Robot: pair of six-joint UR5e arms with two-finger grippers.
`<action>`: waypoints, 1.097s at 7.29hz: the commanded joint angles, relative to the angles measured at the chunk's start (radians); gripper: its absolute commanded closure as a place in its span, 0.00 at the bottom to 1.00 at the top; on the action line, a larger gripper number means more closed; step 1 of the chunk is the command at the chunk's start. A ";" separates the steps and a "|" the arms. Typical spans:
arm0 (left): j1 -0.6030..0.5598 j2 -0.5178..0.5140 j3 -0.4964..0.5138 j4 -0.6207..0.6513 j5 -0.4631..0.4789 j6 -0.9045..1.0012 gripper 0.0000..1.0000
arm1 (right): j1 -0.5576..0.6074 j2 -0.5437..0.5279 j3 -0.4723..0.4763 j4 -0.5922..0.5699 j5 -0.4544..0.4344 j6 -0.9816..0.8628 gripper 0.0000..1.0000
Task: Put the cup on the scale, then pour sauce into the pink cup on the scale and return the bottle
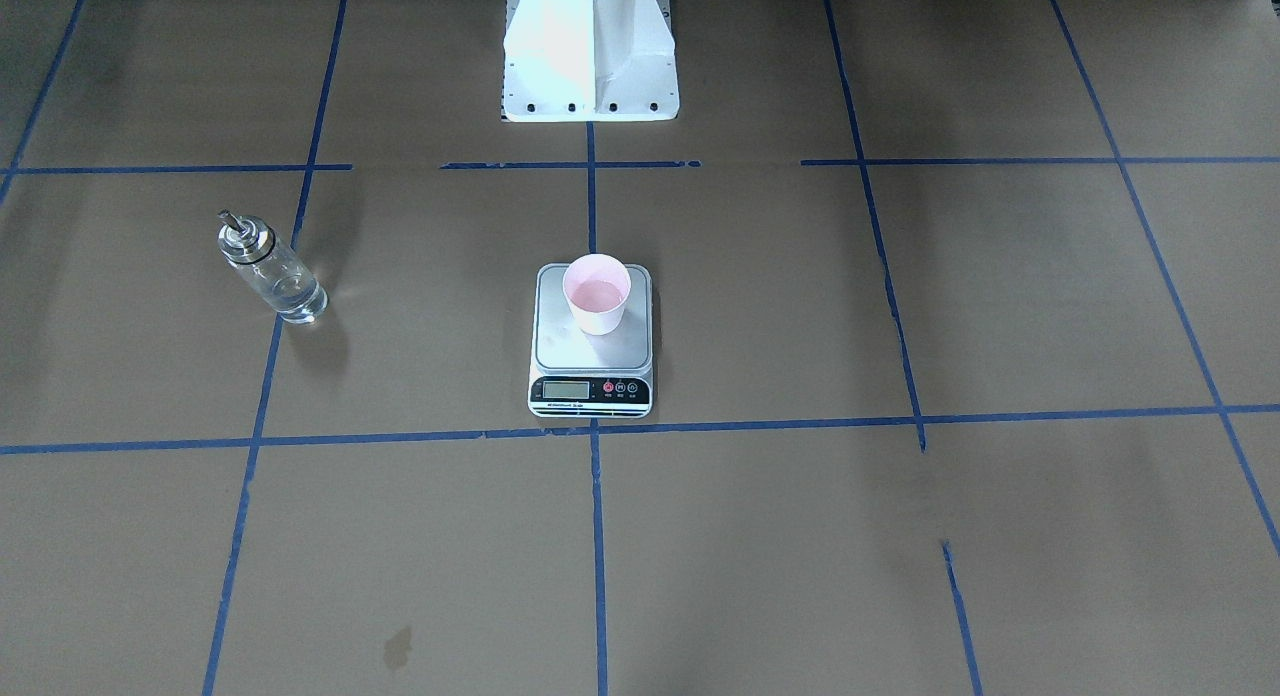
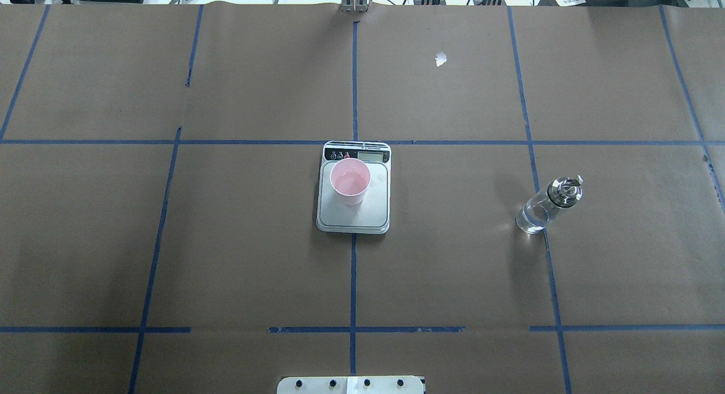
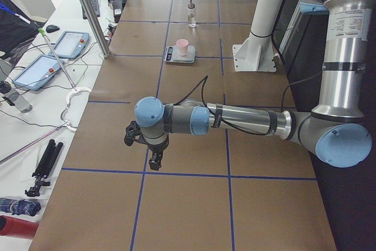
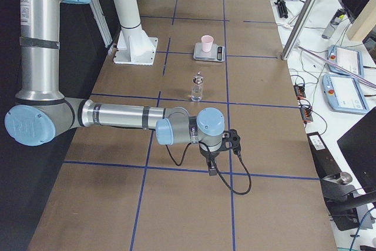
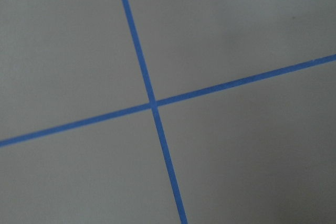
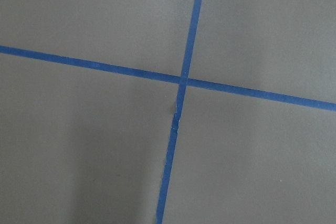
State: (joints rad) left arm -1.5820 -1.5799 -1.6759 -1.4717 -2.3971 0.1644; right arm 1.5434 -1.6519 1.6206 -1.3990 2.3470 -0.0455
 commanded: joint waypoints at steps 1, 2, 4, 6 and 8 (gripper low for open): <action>-0.006 0.001 -0.010 -0.004 -0.011 0.013 0.00 | 0.000 -0.003 0.001 0.000 0.002 -0.002 0.00; -0.006 0.001 -0.011 -0.005 -0.011 0.009 0.00 | 0.000 -0.005 0.001 0.000 0.002 -0.002 0.00; -0.004 0.001 -0.021 -0.002 0.000 0.009 0.00 | 0.000 -0.005 0.001 0.000 0.002 0.000 0.00; -0.004 0.000 -0.022 -0.002 0.022 0.009 0.00 | 0.000 -0.006 0.002 0.002 0.002 -0.002 0.00; -0.004 0.000 -0.024 -0.002 0.023 0.009 0.00 | 0.000 -0.006 0.002 0.000 0.002 0.000 0.00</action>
State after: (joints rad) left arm -1.5862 -1.5798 -1.6988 -1.4741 -2.3771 0.1733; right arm 1.5432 -1.6581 1.6228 -1.3985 2.3485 -0.0471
